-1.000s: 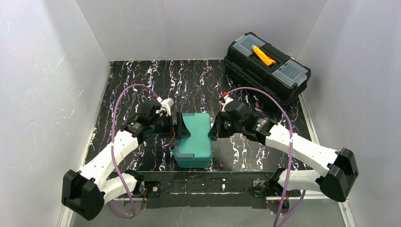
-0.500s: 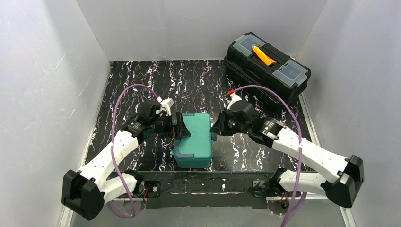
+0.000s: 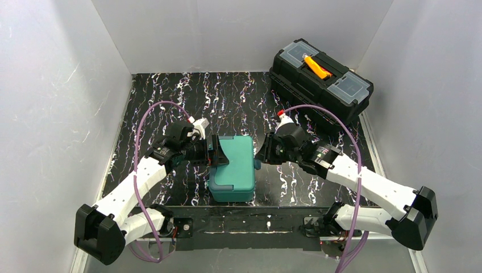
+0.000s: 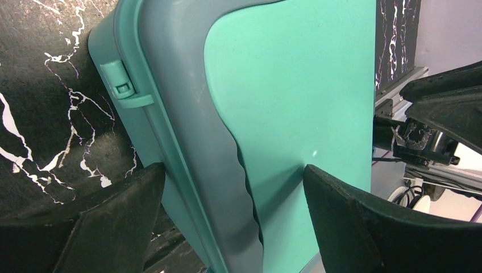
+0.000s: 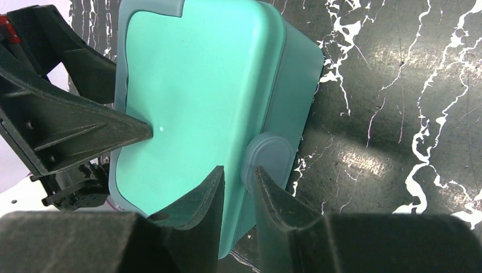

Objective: Organize the medicine kit

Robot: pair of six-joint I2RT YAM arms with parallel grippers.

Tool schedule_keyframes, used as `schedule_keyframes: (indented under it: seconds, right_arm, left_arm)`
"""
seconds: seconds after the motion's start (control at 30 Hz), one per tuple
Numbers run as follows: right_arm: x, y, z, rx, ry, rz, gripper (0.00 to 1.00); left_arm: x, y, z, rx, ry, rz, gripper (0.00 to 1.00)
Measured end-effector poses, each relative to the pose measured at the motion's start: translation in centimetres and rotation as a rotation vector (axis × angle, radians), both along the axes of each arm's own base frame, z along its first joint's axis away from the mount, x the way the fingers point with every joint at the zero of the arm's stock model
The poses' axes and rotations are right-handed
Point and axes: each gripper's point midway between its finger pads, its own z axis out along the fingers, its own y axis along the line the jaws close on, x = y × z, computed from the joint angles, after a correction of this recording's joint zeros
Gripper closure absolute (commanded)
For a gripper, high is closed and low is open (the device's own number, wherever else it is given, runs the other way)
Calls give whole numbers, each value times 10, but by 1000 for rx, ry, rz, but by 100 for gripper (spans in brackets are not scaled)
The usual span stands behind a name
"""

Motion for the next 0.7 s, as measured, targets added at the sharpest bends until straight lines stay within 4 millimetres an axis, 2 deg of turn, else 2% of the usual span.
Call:
schedule_keyframes:
  seconds: [0.27, 0.53, 0.7]
  right_arm:
    - [0, 1, -5, -3, 18, -10, 69]
    - [-2, 0, -22, -31, 51, -11, 71]
    - [-3, 3, -26, -28, 69, -8, 72]
  left_arm:
    - [0, 0, 0, 0, 0, 0, 11]
    - [0, 0, 0, 0, 0, 0, 11]
    - [0, 0, 0, 0, 0, 0, 11]
